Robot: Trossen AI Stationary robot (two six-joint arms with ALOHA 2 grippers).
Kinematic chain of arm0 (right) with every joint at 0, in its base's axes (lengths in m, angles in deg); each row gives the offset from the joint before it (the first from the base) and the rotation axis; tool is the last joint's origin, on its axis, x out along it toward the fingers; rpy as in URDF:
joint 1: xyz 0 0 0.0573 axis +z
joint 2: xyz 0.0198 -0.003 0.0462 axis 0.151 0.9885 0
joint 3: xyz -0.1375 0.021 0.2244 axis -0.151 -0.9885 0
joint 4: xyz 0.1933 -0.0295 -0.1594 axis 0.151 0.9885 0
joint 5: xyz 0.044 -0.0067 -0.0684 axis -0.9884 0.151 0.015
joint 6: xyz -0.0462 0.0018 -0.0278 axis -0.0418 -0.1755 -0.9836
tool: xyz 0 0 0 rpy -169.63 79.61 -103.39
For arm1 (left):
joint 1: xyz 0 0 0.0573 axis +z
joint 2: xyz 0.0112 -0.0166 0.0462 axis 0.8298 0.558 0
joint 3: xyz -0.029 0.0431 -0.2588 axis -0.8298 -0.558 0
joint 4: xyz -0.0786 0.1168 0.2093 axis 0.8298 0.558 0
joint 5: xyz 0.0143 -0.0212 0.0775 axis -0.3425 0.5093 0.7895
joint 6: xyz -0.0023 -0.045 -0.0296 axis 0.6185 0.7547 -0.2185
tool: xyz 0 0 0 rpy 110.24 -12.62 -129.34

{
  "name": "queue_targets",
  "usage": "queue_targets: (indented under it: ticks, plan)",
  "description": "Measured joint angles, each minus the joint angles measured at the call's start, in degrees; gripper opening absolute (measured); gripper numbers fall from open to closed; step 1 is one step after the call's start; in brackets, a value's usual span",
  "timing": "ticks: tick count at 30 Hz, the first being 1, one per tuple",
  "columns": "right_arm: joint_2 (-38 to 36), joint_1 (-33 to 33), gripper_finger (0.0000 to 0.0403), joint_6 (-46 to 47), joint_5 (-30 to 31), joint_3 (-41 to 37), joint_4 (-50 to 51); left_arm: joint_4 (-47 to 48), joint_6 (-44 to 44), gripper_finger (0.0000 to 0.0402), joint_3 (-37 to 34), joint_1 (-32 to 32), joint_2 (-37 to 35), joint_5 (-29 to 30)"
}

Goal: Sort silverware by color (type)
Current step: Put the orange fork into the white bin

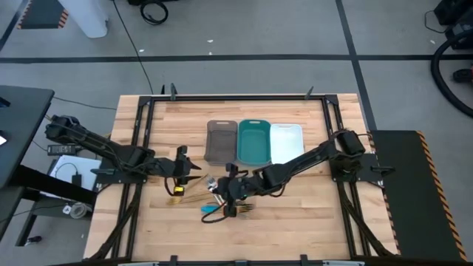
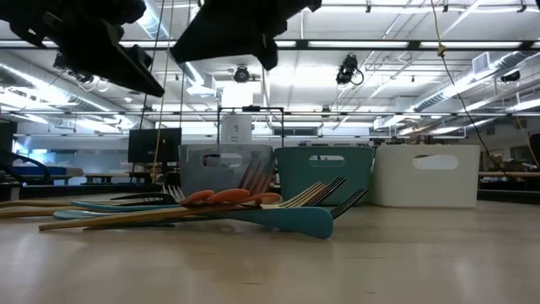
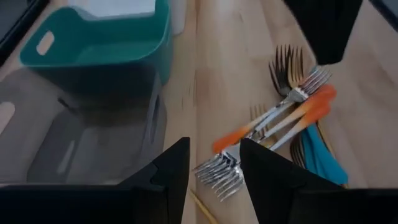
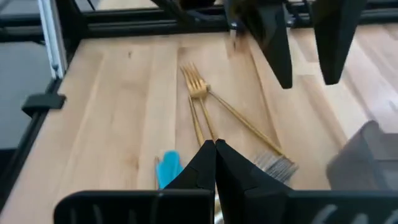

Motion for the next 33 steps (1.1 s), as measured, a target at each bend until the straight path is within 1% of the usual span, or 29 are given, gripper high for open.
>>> queue_targets:
  ticks: [3, 6, 12, 16, 22, 26, 30, 33]
  plan:
    - [0.4, -0.4, 0.0018, 2.8, -1.3, 0.0, 1.6, 0.5, 0.5, 0.0151, 0.0, 0.0, -0.3, 0.0]
    - [0.9, -0.7, 0.0035, 5.5, -1.8, 0.0, 3.2, 1.4, 1.0, 0.0151, 0.0, 0.1, -0.4, 0.0]
    - [0.9, -0.8, 0.0096, 11.1, -2.5, 0.0, 8.6, 0.9, 0.8, 0.0151, 0.0, 0.1, -0.4, 0.0]
    - [0.9, -0.8, 0.0127, 16.9, -4.9, 0.0, 11.6, 0.6, 0.8, 0.0151, 0.0, 0.2, -0.4, 0.0]
    - [0.9, -0.8, 0.0131, 23.4, -5.2, 0.0, 14.8, 0.4, 0.6, 0.0151, 0.0, 0.3, -0.4, 0.0]
    - [2.8, -0.4, 0.0131, 26.2, -5.3, 0.0, 14.3, 1.6, 0.8, 0.0151, 0.0, 0.3, -0.6, 0.0]
    - [6.0, -0.1, 0.013, 27.4, -6.3, 3.7, 16.0, 5.2, 1.3, 0.0151, 0.7, 0.3, -1.1, 0.0]
    - [8.9, 0.0, 0.013, 26.3, -6.7, 9.1, 21.5, 7.2, 2.1, 0.0151, 2.2, 0.3, -1.1, 0.1]
